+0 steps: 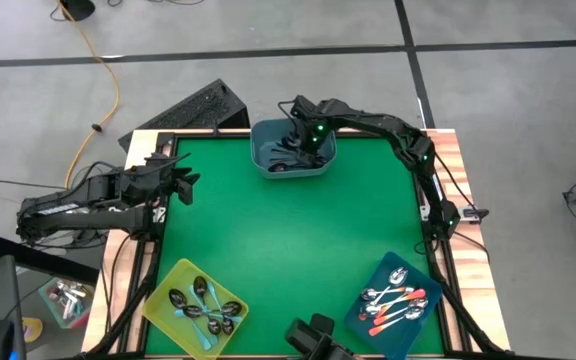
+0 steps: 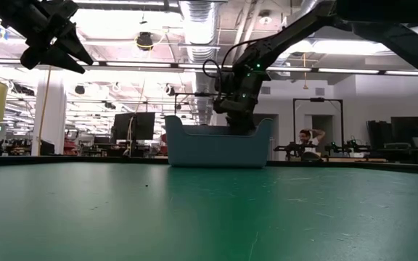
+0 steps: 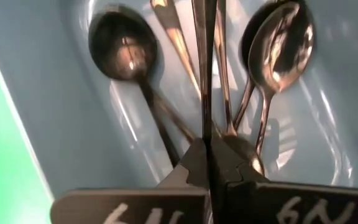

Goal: Sort silverware by color (type)
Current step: Put the black spoon into the light blue bin

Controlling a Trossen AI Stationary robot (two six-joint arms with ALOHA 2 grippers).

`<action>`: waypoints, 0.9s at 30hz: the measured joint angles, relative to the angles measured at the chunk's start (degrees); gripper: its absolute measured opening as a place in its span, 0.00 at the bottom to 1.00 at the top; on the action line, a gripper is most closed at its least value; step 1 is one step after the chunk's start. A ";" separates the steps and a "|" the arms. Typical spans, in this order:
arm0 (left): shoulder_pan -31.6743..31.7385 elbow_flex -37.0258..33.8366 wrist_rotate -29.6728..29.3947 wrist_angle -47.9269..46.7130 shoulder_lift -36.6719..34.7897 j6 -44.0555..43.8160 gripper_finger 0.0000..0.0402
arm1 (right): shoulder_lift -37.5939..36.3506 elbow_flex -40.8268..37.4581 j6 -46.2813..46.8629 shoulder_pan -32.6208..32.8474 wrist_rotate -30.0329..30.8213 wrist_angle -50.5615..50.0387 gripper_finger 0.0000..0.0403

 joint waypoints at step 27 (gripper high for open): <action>0.00 0.01 -0.07 0.00 0.00 -0.59 0.42 | 0.00 0.00 1.12 -0.15 -1.19 5.42 0.01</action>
